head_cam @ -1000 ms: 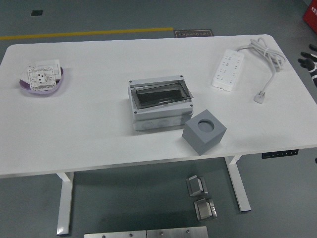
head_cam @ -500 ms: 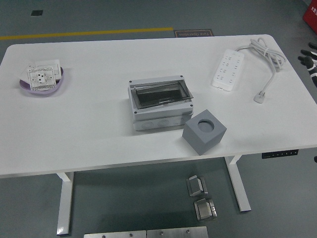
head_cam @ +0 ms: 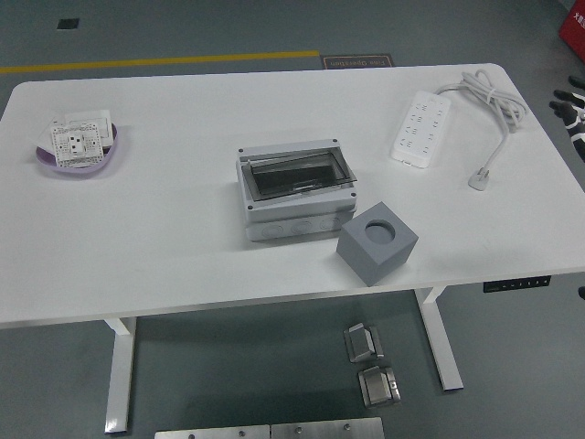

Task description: Pick up the cylinder from the cube,place it in the box,flap close box

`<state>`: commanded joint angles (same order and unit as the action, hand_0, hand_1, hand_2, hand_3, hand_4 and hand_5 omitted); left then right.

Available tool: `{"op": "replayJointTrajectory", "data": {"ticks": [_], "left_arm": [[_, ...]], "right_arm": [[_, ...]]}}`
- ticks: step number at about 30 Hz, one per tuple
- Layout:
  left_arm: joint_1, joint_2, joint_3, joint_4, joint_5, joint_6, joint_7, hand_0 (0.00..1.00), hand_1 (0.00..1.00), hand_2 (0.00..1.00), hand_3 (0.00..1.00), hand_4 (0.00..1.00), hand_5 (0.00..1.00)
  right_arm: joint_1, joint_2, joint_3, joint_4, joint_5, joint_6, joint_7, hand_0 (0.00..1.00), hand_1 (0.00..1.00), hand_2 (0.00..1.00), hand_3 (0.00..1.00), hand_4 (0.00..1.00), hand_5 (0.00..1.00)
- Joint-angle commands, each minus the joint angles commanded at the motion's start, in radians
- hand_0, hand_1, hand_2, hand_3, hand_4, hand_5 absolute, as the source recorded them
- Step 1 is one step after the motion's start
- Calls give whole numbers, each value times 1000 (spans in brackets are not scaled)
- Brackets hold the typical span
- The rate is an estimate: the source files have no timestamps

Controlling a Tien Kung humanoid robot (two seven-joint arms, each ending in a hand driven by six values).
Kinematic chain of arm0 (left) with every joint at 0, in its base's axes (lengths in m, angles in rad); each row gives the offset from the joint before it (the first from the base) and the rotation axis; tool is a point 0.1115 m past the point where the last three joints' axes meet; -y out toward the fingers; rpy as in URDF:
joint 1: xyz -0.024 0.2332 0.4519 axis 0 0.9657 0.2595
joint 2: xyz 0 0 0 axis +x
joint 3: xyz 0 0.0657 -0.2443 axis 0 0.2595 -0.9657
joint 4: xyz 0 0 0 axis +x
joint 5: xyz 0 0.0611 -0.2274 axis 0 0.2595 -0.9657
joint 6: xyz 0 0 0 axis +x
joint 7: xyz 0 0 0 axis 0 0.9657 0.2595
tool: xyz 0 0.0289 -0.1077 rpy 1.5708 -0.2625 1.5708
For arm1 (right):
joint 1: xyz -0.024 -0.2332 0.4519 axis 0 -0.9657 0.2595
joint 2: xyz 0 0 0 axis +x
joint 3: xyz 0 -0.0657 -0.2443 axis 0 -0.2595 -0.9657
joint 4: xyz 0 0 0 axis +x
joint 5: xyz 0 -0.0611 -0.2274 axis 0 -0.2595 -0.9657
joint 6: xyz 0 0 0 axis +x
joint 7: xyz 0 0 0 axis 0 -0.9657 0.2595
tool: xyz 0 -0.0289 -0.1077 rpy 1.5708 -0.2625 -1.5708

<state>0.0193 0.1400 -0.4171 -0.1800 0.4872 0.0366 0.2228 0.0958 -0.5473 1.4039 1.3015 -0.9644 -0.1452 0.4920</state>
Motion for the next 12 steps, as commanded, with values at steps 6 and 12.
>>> {"op": "replayJointTrajectory", "data": {"ticks": [6, 12], "left_arm": [[0, 0, 0, 0, -2, 2, -1, 677, 708, 557, 654, 520, 195], [-1, -1, 16, 0, -18, 2, -5, 677, 708, 556, 654, 520, 197]], "right_arm": [[0, 0, 7, 2, -2, -3, 0, 809, 729, 762, 812, 859, 583], [-2, 0, 11, 3, -6, -6, 0, 809, 730, 761, 810, 856, 580]]}}
